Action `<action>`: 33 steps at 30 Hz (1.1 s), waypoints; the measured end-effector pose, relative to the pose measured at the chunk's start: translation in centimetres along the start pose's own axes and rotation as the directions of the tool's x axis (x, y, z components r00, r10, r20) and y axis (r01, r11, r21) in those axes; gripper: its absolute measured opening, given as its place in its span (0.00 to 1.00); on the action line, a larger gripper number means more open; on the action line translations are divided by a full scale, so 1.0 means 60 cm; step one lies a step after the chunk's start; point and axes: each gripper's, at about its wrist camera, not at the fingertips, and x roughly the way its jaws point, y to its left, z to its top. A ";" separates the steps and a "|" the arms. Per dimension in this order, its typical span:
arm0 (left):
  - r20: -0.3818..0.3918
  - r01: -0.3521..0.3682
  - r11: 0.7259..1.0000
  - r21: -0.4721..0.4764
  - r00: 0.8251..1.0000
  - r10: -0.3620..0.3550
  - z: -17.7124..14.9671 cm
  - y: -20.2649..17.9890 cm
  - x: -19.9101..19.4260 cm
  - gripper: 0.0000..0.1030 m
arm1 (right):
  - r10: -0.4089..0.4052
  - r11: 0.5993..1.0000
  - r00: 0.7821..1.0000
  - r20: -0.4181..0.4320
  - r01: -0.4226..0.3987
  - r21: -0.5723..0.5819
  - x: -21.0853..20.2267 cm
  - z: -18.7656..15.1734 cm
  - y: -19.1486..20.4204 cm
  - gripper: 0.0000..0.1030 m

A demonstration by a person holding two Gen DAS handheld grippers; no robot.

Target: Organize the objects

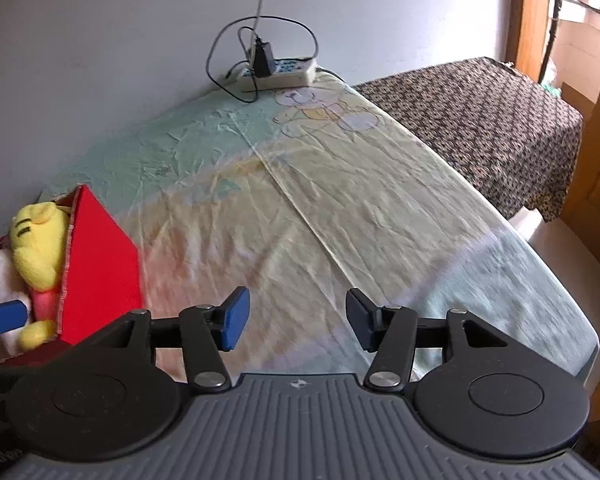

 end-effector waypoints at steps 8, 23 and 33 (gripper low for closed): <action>-0.008 -0.070 0.994 -0.081 0.998 0.069 -0.008 0.084 -0.023 0.85 | 0.026 0.998 1.000 0.001 -0.026 -0.058 -0.010 -0.002 0.069 0.60; -0.094 -0.188 0.952 -0.242 0.981 0.170 -0.082 0.262 -0.044 0.85 | 0.088 0.966 0.996 -0.001 -0.086 -0.242 -0.036 -0.019 0.241 0.74; -0.148 -0.272 0.902 -0.336 0.961 0.234 -0.099 0.346 -0.050 0.85 | 0.171 0.931 0.984 -0.057 -0.180 -0.318 -0.024 -0.002 0.321 0.75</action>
